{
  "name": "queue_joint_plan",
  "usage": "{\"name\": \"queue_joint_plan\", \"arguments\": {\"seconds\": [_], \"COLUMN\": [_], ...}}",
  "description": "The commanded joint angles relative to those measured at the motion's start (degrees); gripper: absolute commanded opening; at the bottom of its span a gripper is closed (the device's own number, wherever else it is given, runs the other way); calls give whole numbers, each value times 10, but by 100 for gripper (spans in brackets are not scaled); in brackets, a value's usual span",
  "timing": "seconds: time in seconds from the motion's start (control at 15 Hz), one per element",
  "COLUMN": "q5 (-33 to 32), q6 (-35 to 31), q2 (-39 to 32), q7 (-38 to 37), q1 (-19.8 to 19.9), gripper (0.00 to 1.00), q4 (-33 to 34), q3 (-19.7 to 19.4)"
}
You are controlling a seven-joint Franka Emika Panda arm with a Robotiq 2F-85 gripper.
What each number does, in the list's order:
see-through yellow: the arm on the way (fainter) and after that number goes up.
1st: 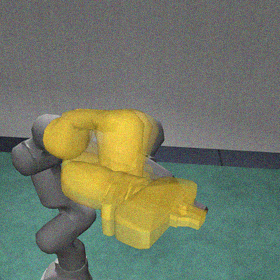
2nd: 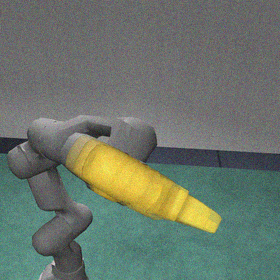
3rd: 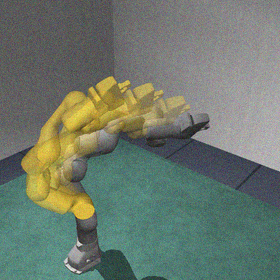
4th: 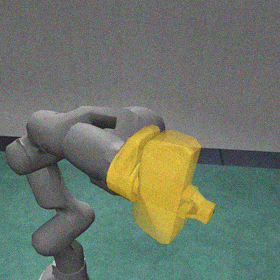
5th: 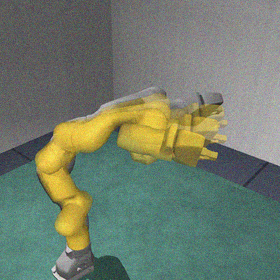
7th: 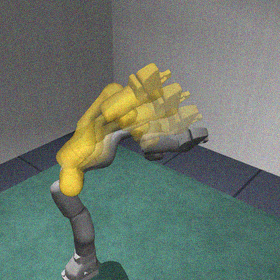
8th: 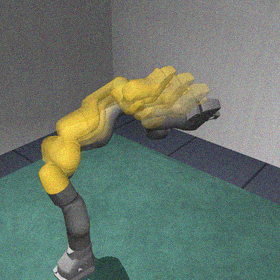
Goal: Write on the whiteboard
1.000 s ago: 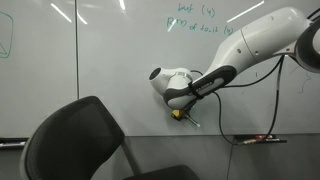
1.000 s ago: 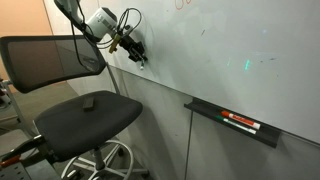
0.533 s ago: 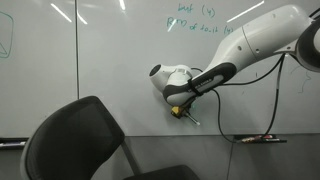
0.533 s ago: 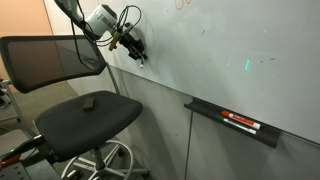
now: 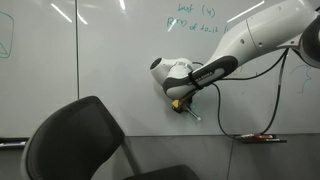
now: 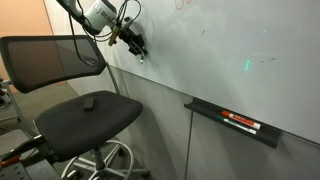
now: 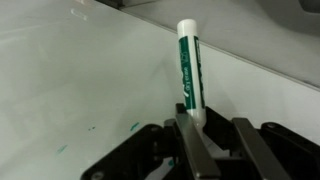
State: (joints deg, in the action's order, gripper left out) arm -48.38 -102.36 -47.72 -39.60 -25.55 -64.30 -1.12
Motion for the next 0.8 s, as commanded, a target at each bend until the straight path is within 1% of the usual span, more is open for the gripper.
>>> {"name": "queue_joint_plan", "arguments": {"seconds": [0.0,0.47,0.73], "q5": [-24,-18,2], "q6": [-27,-26,-30], "q2": [-2,-8,-6], "q7": [20,26,47], "q1": [10,7,5], "gripper": [13,13,13], "q4": [39,26,27], "q3": [-13,-4,17]}}
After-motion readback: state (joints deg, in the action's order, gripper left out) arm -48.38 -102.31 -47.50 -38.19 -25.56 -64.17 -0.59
